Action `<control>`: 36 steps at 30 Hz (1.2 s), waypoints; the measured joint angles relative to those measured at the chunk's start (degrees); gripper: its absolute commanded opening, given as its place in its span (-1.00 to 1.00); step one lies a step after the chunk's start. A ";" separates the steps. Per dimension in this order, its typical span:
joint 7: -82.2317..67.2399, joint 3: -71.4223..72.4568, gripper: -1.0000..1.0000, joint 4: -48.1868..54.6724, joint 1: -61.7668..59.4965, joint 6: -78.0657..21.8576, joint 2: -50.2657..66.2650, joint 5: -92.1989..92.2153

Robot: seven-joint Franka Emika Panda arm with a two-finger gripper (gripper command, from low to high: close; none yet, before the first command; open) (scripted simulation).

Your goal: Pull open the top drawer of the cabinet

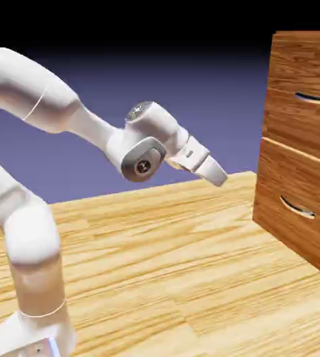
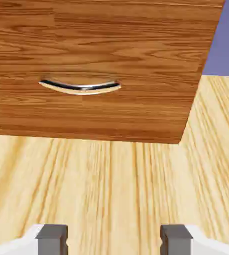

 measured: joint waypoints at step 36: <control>-89.70 48.09 0.00 30.83 -21.44 -18.07 51.93 -68.38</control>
